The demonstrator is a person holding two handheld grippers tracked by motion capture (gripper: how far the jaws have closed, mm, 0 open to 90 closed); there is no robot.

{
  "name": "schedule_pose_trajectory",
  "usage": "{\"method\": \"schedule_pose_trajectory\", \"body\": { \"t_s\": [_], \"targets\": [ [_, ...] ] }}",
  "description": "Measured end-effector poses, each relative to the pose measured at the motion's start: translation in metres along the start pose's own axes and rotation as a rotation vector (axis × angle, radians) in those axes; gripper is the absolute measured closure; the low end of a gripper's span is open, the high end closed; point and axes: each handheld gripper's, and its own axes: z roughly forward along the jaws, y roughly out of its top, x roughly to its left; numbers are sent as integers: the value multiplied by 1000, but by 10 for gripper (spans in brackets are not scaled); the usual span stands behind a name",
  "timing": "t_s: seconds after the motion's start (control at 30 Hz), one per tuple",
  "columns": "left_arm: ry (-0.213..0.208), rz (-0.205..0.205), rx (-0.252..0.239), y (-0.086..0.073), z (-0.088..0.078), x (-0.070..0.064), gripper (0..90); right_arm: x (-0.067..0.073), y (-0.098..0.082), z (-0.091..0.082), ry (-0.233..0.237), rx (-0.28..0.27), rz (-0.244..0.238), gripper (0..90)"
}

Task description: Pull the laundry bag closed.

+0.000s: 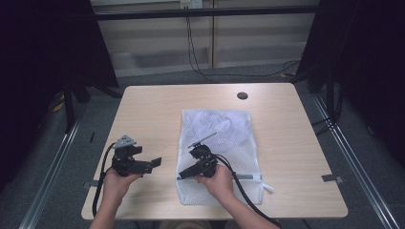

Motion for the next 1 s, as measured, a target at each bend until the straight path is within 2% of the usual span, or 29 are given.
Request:
{"method": "schedule_pose_trajectory", "body": {
  "t_s": [0.07, 0.1, 0.2, 0.3, 0.7, 0.83, 0.9, 1.0],
  "targets": [
    [-4, -2, 3, 0, 0, 0, 15, 0, 0, 1, -6, 1, 0, 699],
    [-5, -1, 2, 0, 1, 0, 15, 0, 0, 2, 1, 0, 17, 699],
    [-3, -1, 1, 0, 1, 0, 15, -1, 2, 2, 15, -6, 27, 698],
    [0, -2, -1, 0, 0, 0, 15, -1, 2, 4, -1, 3, 38, 698],
    [-2, -3, 0, 1, 0, 0, 16, 0, 3, 9, 10, -3, 28, 679],
    [-5, -4, 1, 1, 0, 1, 17, 3, 5, 11, 22, -1, 29, 722],
    [-9, -6, 2, 1, 0, 1, 17, 4, 5, 11, 21, -6, 17, 723],
    [-7, -8, 0, 1, 0, 1, 17, 7, 7, 15, 24, 7, 28, 730]
  ]
}}
